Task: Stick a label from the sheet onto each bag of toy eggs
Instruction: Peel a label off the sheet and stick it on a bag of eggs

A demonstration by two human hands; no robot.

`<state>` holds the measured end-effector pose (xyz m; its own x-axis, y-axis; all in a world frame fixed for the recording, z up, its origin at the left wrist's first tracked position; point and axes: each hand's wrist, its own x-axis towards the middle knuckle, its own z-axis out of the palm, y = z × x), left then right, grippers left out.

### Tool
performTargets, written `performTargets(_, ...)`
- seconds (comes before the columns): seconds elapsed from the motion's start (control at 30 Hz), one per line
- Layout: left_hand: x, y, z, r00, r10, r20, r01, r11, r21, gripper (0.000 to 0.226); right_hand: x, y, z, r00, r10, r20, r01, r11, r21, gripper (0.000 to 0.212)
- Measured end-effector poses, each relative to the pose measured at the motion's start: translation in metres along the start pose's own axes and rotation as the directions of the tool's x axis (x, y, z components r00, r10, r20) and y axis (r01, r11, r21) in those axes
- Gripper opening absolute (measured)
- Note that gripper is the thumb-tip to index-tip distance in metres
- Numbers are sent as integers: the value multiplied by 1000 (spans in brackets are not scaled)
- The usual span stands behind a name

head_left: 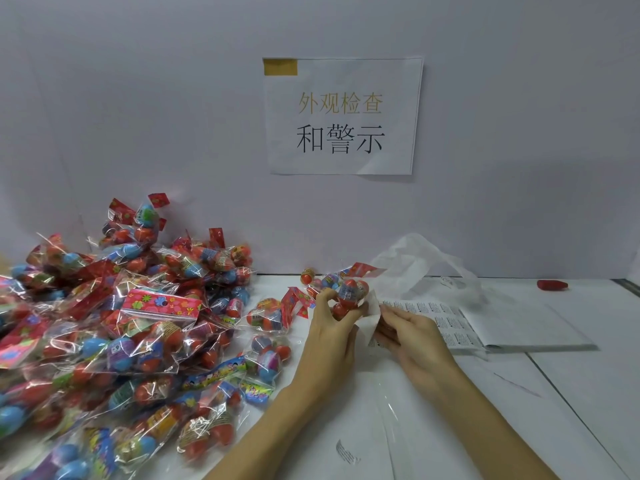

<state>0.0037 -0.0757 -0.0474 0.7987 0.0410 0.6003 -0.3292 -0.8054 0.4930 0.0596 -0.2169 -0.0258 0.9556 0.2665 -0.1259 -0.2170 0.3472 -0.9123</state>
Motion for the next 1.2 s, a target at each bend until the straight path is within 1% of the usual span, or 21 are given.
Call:
performTargets(0.07,0,-1,0,999,-31,33,31,999,-9,43,0,1,0,996,-47,-69,38,991,-128,26)
performTargets(0.1,1,-1,0,996,-68,55,70,997,-43,43,1,2,-1,983,-124,-136,83,957,-277,29)
performTargets(0.17,3,0,-2,981,-178,76,188,970,-154,40,3,0,-4,915,-361,-178,186,770,-610,24)
performTargets(0.2,4,-1,-4,969,-237,73,247,947,-207,37,3,-3,-5,874,-462,-149,238,676,-697,21)
performTargets(0.23,6,-2,-7,955,-289,70,297,921,-253,34,2,-7,-6,842,-525,-124,290,634,-717,20)
performTargets(0.27,8,-5,-12,940,-330,87,341,893,-293,34,0,-12,-8,823,-558,-106,337,629,-700,20)
performTargets(0.33,12,-9,-27,901,-371,226,433,810,-396,47,-1,-18,-11,806,-586,-82,394,635,-665,21)
performTargets(0.4,17,-8,-41,860,-361,362,509,659,-553,58,0,-20,-14,826,-560,-62,408,669,-621,21)
performTargets(0.47,21,-6,-50,875,-386,293,458,461,-760,60,0,-20,-12,866,-493,-84,393,775,-494,17)
performTargets(0.5,23,-5,-52,880,-419,223,400,402,-824,55,-1,-21,-10,888,-452,-86,382,829,-409,15)
performTargets(0.53,24,-3,-54,875,-458,155,355,392,-848,48,-3,-22,-8,906,-417,-77,372,869,-326,15)
performTargets(0.63,24,-4,-52,850,-527,11,313,487,-815,31,-9,-25,-2,931,-365,11,362,920,-148,17)
performTargets(0.7,22,-4,-51,859,-512,-17,290,514,-807,27,-11,-25,0,934,-352,63,357,924,-134,18)
performTargets(0.77,21,-2,-51,868,-497,7,286,488,-825,25,-11,-25,0,931,-353,89,363,916,-170,20)
performTargets(0.87,22,-2,-50,853,-518,60,318,426,-847,47,-11,-24,-1,924,-367,107,382,900,-208,30)
performTargets(0.93,23,-4,-47,826,-559,76,357,414,-837,67,-10,-23,-2,924,-363,116,380,901,-208,38)
performTargets(0.97,24,-5,-46,806,-586,85,380,401,-834,71,-10,-23,-2,923,-363,126,382,899,-213,39)
performTargets(1.0,24,-6,-45,789,-607,97,393,378,-838,69,-10,-23,-2,921,-364,137,386,896,-218,36)
performTargets(1.07,24,-8,-44,787,-605,118,386,333,-860,48,-10,-22,-2,917,-369,154,396,892,-217,28)
performTargets(1.13,24,-9,-45,810,-573,128,379,345,-858,29,-11,-22,-1,916,-367,161,396,894,-211,23)
performTargets(1.2,24,-8,-47,812,-567,139,384,339,-859,24,-12,-22,0,919,-361,158,388,897,-211,22)
